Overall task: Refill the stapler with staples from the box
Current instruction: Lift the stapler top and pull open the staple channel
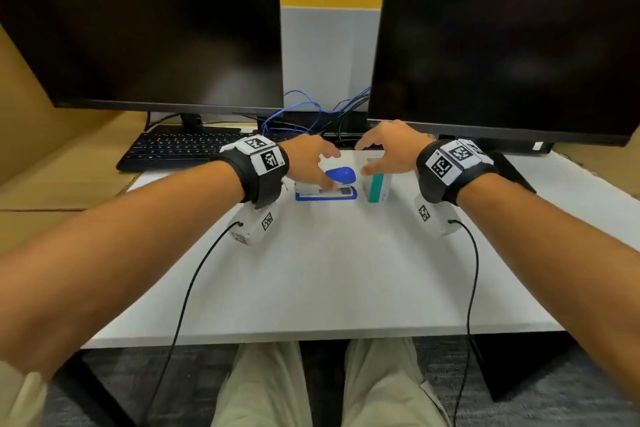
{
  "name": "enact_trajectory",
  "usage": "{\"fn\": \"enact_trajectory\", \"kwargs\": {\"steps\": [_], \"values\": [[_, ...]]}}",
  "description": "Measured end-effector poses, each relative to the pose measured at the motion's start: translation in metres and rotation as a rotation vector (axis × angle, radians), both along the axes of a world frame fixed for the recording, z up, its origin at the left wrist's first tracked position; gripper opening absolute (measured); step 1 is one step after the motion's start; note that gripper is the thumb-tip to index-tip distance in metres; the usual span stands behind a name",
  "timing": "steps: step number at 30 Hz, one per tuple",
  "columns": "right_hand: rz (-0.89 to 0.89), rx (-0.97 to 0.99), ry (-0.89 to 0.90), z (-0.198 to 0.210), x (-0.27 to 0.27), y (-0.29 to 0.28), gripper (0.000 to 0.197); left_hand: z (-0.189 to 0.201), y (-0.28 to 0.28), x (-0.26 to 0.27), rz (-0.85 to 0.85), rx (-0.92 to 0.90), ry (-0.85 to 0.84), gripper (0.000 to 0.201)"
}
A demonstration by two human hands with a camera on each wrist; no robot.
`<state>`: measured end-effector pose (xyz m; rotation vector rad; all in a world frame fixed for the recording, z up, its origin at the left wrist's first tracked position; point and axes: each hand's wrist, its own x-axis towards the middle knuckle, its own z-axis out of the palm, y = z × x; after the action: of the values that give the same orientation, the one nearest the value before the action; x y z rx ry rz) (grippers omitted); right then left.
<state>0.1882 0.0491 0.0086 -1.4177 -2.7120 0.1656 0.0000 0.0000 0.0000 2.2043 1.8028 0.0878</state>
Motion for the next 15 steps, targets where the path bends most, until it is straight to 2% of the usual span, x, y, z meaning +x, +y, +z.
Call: {"fn": "enact_trajectory", "kwargs": {"steps": [5,8,15], "values": [[-0.051,-0.07,-0.022,-0.012,0.009,0.005,0.054,-0.008,0.004,0.011,-0.059,0.043,0.11,0.063],[-0.053,-0.081,-0.027,-0.017,0.01,0.007,0.053,-0.012,0.014,0.015,-0.064,0.071,0.122,0.058],[-0.018,-0.061,-0.082,-0.031,-0.004,0.01,0.069,-0.026,0.034,0.025,-0.091,0.171,0.211,0.05]]}}
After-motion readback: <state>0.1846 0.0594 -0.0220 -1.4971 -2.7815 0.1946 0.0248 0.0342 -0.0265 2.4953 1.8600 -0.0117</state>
